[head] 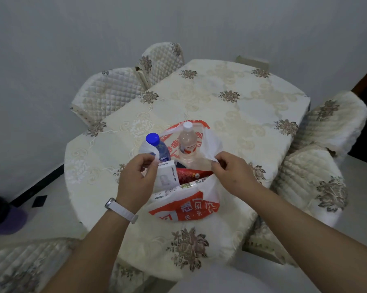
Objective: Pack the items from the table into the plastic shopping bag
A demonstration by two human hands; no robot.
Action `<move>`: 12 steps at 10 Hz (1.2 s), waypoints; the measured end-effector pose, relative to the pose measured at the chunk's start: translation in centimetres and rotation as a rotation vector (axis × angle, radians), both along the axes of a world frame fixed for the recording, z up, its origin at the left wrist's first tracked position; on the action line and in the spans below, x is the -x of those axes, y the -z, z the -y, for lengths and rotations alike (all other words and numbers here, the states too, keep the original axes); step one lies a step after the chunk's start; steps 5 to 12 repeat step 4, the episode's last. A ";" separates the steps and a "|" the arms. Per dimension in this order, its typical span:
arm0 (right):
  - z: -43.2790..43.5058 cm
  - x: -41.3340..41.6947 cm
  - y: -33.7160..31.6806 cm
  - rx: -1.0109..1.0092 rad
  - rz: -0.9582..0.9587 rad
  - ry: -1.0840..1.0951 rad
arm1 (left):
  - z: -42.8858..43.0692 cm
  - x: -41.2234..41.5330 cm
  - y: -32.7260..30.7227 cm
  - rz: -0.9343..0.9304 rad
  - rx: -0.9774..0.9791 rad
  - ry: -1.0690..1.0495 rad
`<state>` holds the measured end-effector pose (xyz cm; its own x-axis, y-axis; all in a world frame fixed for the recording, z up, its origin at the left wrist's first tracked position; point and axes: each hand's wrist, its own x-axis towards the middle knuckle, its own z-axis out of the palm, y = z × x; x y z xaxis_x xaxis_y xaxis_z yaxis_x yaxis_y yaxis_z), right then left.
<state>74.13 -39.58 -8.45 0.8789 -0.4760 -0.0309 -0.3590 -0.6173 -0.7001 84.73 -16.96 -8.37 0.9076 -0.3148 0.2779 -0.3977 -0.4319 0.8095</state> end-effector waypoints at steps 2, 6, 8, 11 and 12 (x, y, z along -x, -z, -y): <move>0.0 1.8 -0.4 0.126 0.044 0.033 | -2.3 -0.1 0.8 0.341 -0.279 0.023; -0.7 4.2 -0.9 0.332 0.041 0.067 | -2.5 0.1 1.5 0.573 -0.351 0.154; -0.7 4.2 -0.9 0.332 0.041 0.067 | -2.5 0.1 1.5 0.573 -0.351 0.154; -0.7 4.2 -0.9 0.332 0.041 0.067 | -2.5 0.1 1.5 0.573 -0.351 0.154; -0.7 4.2 -0.9 0.332 0.041 0.067 | -2.5 0.1 1.5 0.573 -0.351 0.154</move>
